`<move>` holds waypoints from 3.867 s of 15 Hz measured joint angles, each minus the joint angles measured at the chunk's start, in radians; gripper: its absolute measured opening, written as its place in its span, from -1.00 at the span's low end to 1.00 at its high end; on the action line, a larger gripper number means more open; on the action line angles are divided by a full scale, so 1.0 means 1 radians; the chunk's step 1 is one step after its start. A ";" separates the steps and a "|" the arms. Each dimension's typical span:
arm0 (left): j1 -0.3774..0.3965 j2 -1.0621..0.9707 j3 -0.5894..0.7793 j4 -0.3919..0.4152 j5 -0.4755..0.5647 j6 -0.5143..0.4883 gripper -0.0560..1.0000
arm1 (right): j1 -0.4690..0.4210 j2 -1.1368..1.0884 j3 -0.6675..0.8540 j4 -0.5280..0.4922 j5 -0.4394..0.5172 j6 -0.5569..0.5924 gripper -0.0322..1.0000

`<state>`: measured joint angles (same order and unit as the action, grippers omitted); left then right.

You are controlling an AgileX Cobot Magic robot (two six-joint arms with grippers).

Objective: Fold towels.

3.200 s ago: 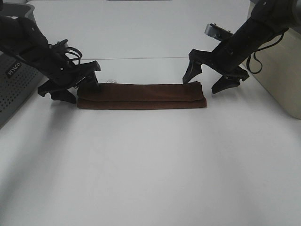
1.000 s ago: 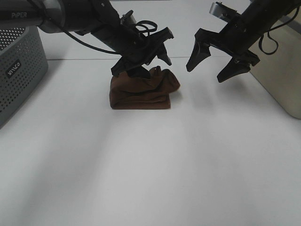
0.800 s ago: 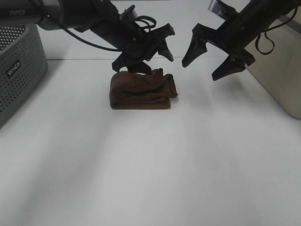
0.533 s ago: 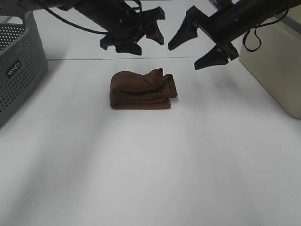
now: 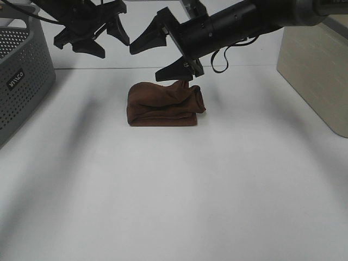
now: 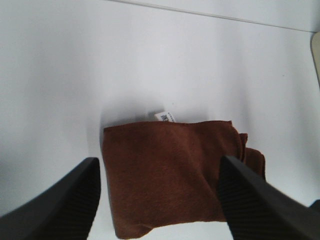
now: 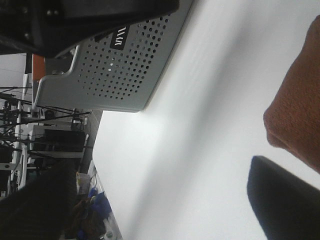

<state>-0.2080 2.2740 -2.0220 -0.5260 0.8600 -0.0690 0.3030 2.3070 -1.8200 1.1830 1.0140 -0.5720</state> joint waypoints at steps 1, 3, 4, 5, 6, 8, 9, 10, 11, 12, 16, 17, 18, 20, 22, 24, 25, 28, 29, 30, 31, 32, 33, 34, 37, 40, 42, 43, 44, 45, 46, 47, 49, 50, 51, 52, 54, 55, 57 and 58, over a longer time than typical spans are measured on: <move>0.015 0.000 0.000 0.010 0.043 -0.001 0.32 | 0.008 0.078 -0.078 0.012 -0.001 0.036 0.73; 0.015 0.000 0.000 0.021 0.058 -0.001 0.32 | -0.007 0.134 -0.104 0.008 -0.001 0.073 0.73; 0.015 0.000 0.000 0.022 0.058 -0.001 0.32 | -0.024 0.150 -0.104 -0.019 -0.002 0.096 0.73; 0.015 0.000 0.000 0.023 0.058 -0.002 0.32 | -0.041 0.154 -0.104 -0.069 -0.002 0.130 0.73; 0.015 0.000 0.000 0.023 0.058 -0.004 0.32 | -0.055 0.154 -0.104 -0.126 -0.002 0.161 0.73; 0.015 0.000 0.000 0.024 0.057 -0.004 0.32 | -0.082 0.154 -0.107 -0.239 0.000 0.230 0.73; 0.015 0.000 0.000 0.024 0.057 -0.004 0.32 | -0.089 0.154 -0.108 -0.264 0.005 0.252 0.73; 0.015 0.000 0.000 0.024 0.057 -0.004 0.32 | -0.094 0.154 -0.112 -0.272 0.014 0.264 0.73; 0.015 0.000 0.000 0.024 0.057 -0.004 0.32 | -0.097 0.154 -0.112 -0.279 0.022 0.272 0.73; 0.015 0.000 0.000 0.024 0.057 -0.004 0.32 | -0.103 0.154 -0.112 -0.292 0.026 0.282 0.73; 0.015 -0.052 0.000 0.106 0.102 -0.004 0.32 | -0.109 0.080 -0.112 -0.503 0.071 0.360 0.73; 0.015 -0.085 0.000 0.154 0.132 -0.004 0.32 | -0.110 0.043 -0.112 -0.573 0.094 0.392 0.73; 0.015 -0.124 0.000 0.207 0.174 -0.004 0.32 | -0.110 0.007 -0.112 -0.627 0.121 0.418 0.73; 0.015 -0.168 0.000 0.278 0.239 -0.004 0.32 | -0.110 -0.043 -0.112 -0.686 0.170 0.438 0.73; 0.015 -0.228 0.000 0.361 0.327 -0.005 0.32 | -0.110 -0.112 -0.112 -0.743 0.189 0.450 0.73; 0.015 -0.282 0.003 0.429 0.350 -0.005 0.32 | -0.110 -0.184 -0.112 -0.783 0.193 0.478 0.73; 0.015 -0.375 0.063 0.474 0.350 -0.005 0.32 | -0.110 -0.263 -0.112 -0.813 0.194 0.501 0.73; 0.015 -0.558 0.263 0.534 0.351 -0.005 0.32 | -0.110 -0.424 -0.033 -0.850 0.195 0.509 0.73; 0.015 -0.626 0.347 0.547 0.351 -0.005 0.32 | -0.110 -0.495 0.028 -0.871 0.194 0.509 0.73; 0.015 -0.705 0.445 0.554 0.352 -0.005 0.32 | -0.110 -0.561 0.093 -0.891 0.194 0.509 0.73; 0.015 -0.777 0.535 0.556 0.353 -0.005 0.32 | -0.110 -0.629 0.165 -0.914 0.195 0.509 0.73; 0.015 -0.850 0.638 0.556 0.354 -0.005 0.32 | -0.110 -0.705 0.249 -0.935 0.195 0.509 0.73; 0.015 -0.892 0.691 0.555 0.353 -0.005 0.32 | -0.110 -0.743 0.292 -0.943 0.195 0.509 0.73; 0.015 -0.974 0.786 0.551 0.352 -0.005 0.32 | -0.110 -0.813 0.368 -0.957 0.195 0.509 0.73; 0.015 -1.207 1.062 0.532 0.339 -0.005 0.32 | -0.110 -1.041 0.610 -0.998 0.197 0.509 0.73; 0.015 -1.469 1.279 0.507 0.324 -0.005 0.32 | -0.110 -1.265 0.865 -1.028 0.196 0.509 0.73; 0.015 -1.667 1.387 0.467 0.325 0.017 0.32 | -0.110 -1.443 1.023 -1.047 0.191 0.509 0.73; 0.015 -1.816 1.442 0.436 0.326 0.060 0.32 | -0.110 -1.576 1.114 -1.064 0.191 0.507 0.73; 0.015 -1.904 1.467 0.419 0.326 0.092 0.32 | -0.110 -1.674 1.165 -1.077 0.187 0.497 0.73; 0.015 -1.990 1.475 0.405 0.320 0.123 0.32 | -0.110 -1.771 1.206 -1.082 0.173 0.489 0.73; 0.015 -2.062 1.475 0.393 0.309 0.150 0.32 | -0.110 -1.856 1.239 -1.082 0.149 0.475 0.73; 0.015 -2.114 1.478 0.386 0.293 0.165 0.32 | -0.110 -1.938 1.267 -1.082 0.128 0.460 0.73; 0.015 -2.174 1.498 0.374 0.245 0.174 0.32 | -0.110 -2.101 1.306 -1.083 0.074 0.438 0.73; 0.015 -2.179 1.509 0.369 0.227 0.175 0.32 | -0.110 -2.128 1.310 -1.083 0.067 0.438 0.73; 0.015 -2.179 1.519 0.362 0.214 0.175 0.32 | -0.110 -2.178 1.313 -1.085 0.059 0.438 0.73; 0.015 -2.179 1.522 0.361 0.204 0.178 0.32 | -0.110 -2.216 1.315 -1.085 0.059 0.437 0.73; 0.015 -2.179 1.522 0.355 0.197 0.196 0.32 | -0.110 -2.239 1.318 -1.085 0.058 0.437 0.73; 0.015 -2.179 1.522 0.355 0.197 0.196 0.32 | -0.110 -2.239 1.318 -1.085 0.058 0.437 0.73; 0.015 -2.179 1.522 0.340 0.197 0.223 0.32 | -0.110 -2.239 1.318 -1.085 0.058 0.437 0.73; 0.015 -2.179 1.522 0.336 0.197 0.229 0.32 | -0.110 -2.239 1.318 -1.085 0.058 0.437 0.73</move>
<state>-0.1930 0.0950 -0.5000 -0.1900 1.0570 0.1600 0.1930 0.0680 -0.5020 0.0980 1.0720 -0.1350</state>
